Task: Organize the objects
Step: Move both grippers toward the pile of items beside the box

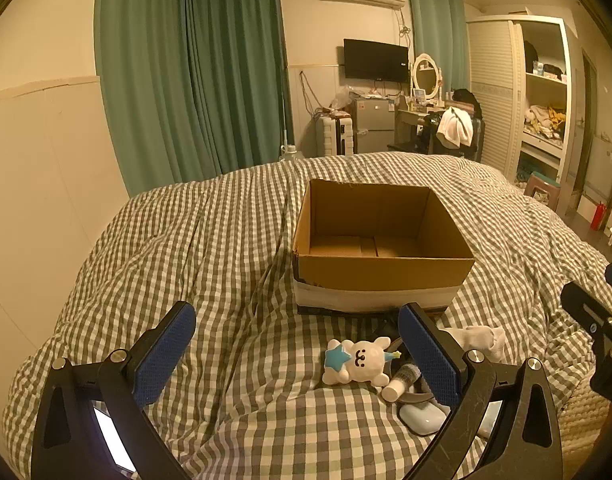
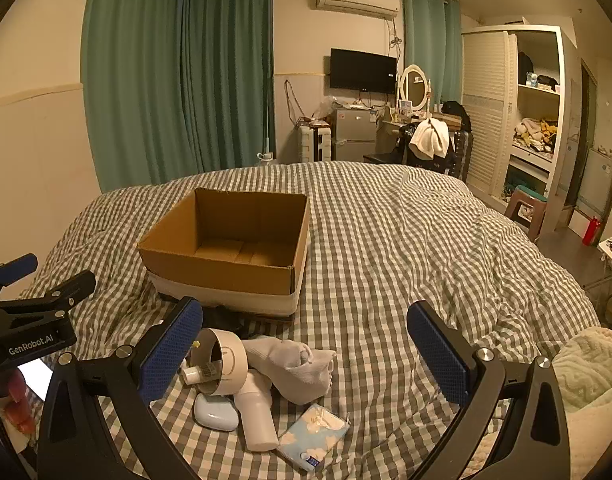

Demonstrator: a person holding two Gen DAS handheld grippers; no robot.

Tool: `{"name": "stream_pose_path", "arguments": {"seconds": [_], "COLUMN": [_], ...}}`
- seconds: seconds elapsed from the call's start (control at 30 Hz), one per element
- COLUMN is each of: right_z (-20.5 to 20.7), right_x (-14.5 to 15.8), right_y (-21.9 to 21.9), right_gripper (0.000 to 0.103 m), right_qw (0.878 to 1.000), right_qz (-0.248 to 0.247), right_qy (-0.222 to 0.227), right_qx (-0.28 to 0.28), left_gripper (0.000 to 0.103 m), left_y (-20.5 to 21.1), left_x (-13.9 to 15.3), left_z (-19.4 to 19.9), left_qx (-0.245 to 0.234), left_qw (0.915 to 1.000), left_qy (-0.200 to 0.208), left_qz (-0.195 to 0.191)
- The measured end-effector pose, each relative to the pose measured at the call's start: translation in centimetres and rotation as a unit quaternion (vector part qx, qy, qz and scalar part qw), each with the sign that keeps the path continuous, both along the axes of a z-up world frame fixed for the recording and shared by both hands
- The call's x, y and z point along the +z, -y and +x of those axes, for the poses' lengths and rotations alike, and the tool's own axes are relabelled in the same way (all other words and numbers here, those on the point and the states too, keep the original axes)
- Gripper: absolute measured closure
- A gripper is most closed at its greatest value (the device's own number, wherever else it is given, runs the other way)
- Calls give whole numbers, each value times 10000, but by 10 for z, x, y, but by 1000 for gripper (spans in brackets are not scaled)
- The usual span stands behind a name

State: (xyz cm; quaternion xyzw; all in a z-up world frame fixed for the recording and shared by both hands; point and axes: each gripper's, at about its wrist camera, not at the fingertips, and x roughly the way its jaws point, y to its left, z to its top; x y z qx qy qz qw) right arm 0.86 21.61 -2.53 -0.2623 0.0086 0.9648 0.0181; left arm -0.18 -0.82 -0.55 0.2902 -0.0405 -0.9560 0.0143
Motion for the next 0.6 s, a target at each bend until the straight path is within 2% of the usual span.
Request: {"name": "stream_pose_path", "arguments": {"seconds": [0.6], "right_z": [4], "right_x": [7], "right_y": [-1], "right_gripper": [0], "right_qw": [9998], "right_qz": [29], "right_qy": [-40], "right_qx": [-185], "left_gripper": [0], "left_y": [2], "left_x": [0], "left_z": [1], "left_qx": [-20], "left_qw": [10000], "left_qy": [21], "left_qz": [58]}}
